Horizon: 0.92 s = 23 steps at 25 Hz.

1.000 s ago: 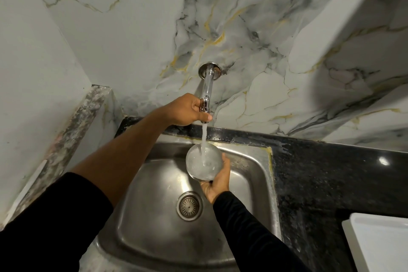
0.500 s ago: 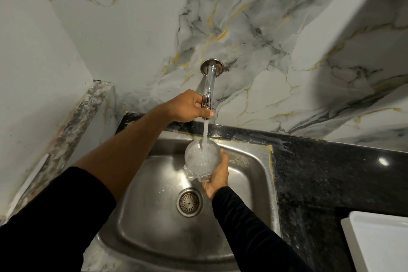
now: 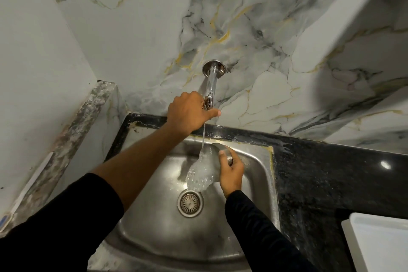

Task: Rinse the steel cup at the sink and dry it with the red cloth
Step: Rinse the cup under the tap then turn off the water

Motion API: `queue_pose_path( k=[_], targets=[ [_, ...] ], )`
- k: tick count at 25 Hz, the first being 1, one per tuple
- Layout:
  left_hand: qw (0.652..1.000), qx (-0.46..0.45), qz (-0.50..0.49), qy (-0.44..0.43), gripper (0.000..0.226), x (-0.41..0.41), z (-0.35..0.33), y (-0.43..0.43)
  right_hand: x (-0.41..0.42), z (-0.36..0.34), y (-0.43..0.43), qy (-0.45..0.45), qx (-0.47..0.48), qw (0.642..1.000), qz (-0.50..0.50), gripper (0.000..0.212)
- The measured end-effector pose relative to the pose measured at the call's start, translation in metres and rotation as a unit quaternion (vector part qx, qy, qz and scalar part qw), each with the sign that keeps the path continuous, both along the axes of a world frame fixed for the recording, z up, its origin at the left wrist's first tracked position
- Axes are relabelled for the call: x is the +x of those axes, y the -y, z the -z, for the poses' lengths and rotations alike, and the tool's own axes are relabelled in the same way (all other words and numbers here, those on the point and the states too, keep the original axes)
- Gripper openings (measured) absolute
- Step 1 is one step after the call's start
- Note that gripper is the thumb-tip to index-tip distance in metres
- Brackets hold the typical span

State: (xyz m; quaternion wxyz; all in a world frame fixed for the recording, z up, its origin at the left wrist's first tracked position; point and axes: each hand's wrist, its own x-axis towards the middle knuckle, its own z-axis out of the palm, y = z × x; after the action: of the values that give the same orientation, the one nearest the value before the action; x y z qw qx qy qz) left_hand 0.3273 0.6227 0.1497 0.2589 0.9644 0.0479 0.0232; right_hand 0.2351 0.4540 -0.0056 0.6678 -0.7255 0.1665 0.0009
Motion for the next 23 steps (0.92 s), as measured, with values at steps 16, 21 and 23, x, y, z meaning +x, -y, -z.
queue_pose_path(
  k=[16,21,23],
  targets=[
    [0.999,0.023,-0.03,0.03,0.06,-0.006,-0.003,0.011,-0.015,-0.015,0.033,0.251,-0.452,0.846,-0.13,0.059],
    [0.998,0.023,-0.052,0.025,0.056,-0.006,-0.007,0.015,-0.015,-0.005,0.033,0.336,-0.498,0.784,-0.158,0.056],
    [0.997,0.027,-0.066,0.025,0.055,-0.006,-0.007,0.019,-0.015,0.0,0.034,0.352,-0.509,0.768,-0.162,0.055]
  ],
)
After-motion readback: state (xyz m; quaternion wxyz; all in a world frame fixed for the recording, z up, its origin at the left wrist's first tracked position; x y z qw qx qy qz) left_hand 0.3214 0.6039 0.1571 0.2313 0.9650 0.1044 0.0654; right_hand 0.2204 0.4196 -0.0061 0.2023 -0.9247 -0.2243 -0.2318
